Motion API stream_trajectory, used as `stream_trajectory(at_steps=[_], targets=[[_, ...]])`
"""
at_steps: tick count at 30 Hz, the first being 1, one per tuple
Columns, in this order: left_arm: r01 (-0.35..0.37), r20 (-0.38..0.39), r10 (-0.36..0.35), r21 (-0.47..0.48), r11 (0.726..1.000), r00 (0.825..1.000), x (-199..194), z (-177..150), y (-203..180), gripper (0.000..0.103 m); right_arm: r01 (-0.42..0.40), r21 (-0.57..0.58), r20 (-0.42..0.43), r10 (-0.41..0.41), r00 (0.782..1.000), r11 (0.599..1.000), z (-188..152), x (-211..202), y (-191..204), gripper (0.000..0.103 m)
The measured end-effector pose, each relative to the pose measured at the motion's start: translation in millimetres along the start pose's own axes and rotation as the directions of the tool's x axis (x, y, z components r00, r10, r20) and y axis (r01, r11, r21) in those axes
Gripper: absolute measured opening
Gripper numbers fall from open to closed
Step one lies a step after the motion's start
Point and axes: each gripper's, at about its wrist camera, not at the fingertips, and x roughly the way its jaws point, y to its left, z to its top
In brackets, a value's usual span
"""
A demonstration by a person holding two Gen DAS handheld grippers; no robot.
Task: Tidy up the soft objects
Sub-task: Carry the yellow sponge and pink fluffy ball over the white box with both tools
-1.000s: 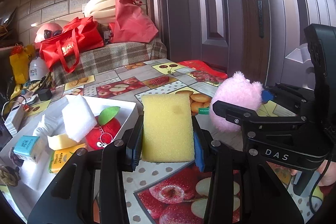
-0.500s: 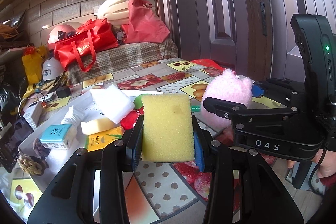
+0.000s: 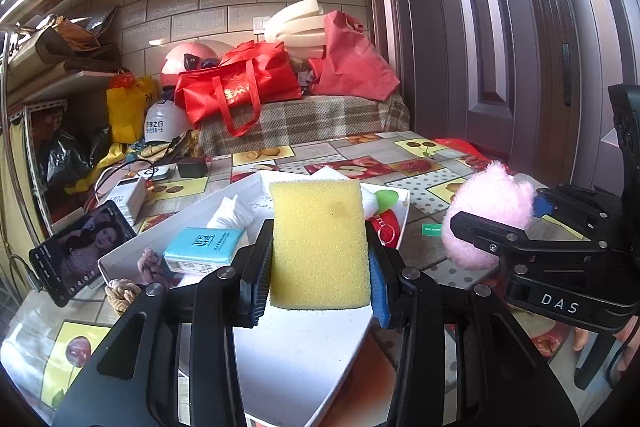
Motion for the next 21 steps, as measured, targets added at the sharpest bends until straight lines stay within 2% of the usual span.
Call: stream_trajectory(at_steps=[8, 15, 21], targets=[[-0.075, -0.035, 0.073, -0.063, 0.995, 0.997, 17.6, -1.0, 44.9, 0.04, -0.043, -0.05, 0.04, 0.045, 0.998, 0.998, 9.6, 15.0, 31.5, 0.054], [-0.064, -0.083, 0.059, -0.051, 0.997, 0.995, 38.2, 0.8, 53.8, 0.04, -0.104, -0.032, 0.024, 0.105, 0.994, 0.994, 20.6, 40.7, 50.3, 0.054], [-0.066, -0.107, 0.06, -0.057, 0.996, 0.992, 51.3, 3.5, 62.5, 0.04, -0.134, -0.039, -0.04, 0.132, 0.99, 0.99, 27.1, 67.9, 58.9, 0.054]])
